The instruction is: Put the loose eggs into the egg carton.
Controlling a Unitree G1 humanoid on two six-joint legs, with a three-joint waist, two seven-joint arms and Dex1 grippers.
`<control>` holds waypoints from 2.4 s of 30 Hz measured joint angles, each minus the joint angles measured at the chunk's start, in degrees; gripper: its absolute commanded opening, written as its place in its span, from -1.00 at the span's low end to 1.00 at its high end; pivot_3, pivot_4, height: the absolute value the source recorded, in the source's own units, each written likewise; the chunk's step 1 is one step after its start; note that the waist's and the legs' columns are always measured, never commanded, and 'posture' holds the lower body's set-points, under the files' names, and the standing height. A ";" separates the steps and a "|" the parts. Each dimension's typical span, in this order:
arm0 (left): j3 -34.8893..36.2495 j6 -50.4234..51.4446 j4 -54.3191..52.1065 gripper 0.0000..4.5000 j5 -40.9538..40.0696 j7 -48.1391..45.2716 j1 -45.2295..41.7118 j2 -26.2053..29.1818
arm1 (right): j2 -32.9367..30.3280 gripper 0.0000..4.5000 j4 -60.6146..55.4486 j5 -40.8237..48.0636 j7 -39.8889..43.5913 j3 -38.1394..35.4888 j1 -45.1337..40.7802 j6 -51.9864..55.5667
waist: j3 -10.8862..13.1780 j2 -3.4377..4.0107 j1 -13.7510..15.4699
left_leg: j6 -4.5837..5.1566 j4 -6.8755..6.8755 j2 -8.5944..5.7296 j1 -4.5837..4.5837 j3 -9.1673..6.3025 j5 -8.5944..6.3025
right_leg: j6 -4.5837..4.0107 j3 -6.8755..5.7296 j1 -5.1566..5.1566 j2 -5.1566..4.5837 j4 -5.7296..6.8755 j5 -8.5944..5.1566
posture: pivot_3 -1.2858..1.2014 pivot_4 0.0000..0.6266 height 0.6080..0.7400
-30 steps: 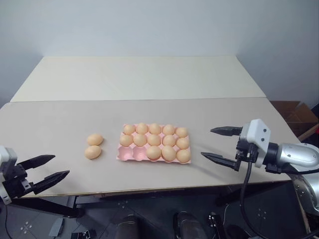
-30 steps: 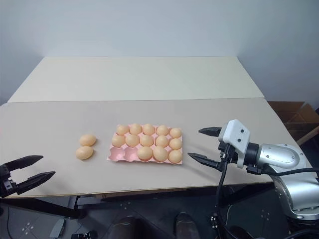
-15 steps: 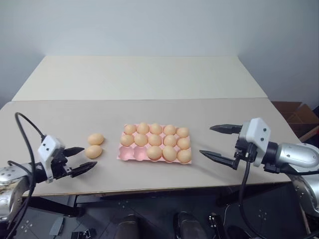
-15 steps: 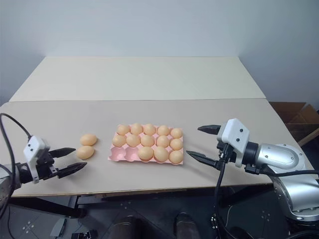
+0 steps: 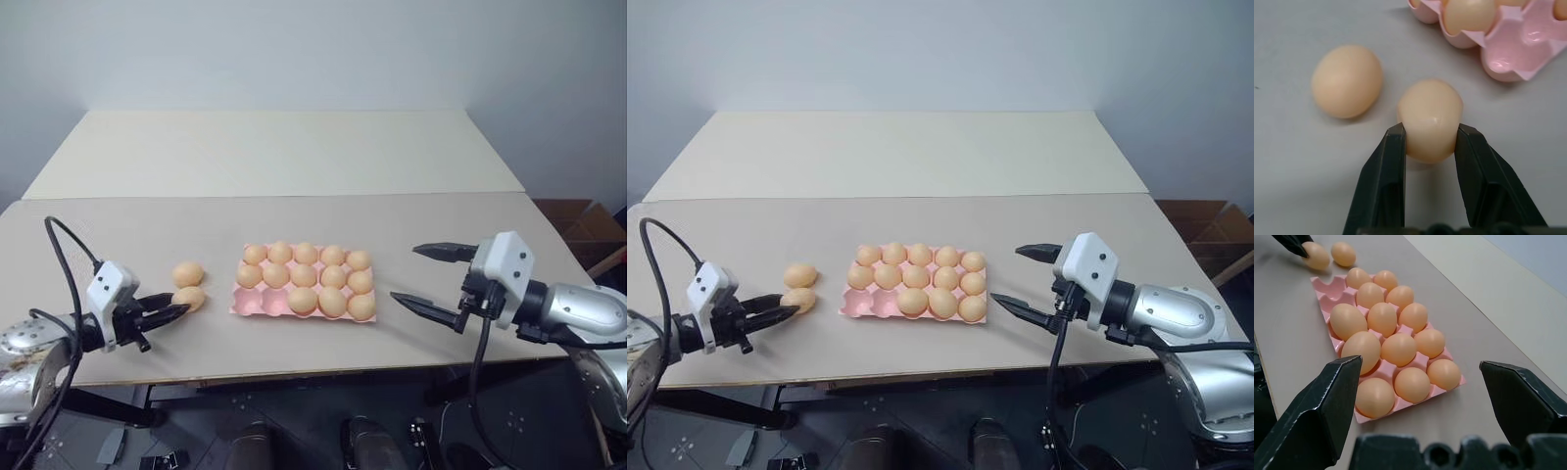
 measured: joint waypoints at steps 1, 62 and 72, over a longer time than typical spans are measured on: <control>0.97 0.08 -0.75 -0.36 -0.65 -0.67 1.08 0.32 | 0.00 1.00 -0.28 0.04 -0.11 -0.02 0.11 0.06 | 0.00 0.00 -0.03 | 0.00 0.00 0.00 0.00 -0.01 0.00 | 0.00 -0.01 -0.01 0.00 0.00 0.00 | 0.03 -0.52 1.00; 9.58 3.81 -6.87 0.99 -3.99 1.80 0.00 2.81 | -0.18 1.00 4.54 -0.26 -0.82 0.90 -3.06 -0.32 | 0.01 0.04 1.22 | -0.01 0.07 -0.07 0.31 -0.15 0.01 | -0.17 -0.07 0.46 -0.02 -0.05 -0.28 | 0.03 -0.52 1.00; -11.08 6.46 10.92 0.99 7.77 10.84 -22.90 -0.24 | -0.14 1.00 4.70 -0.30 -0.99 2.29 -4.43 -0.73 | 0.00 0.03 0.68 | 0.06 0.06 -0.11 0.15 -0.14 -0.04 | 0.19 -0.07 0.41 0.02 -0.16 0.03 | 0.03 -0.52 1.00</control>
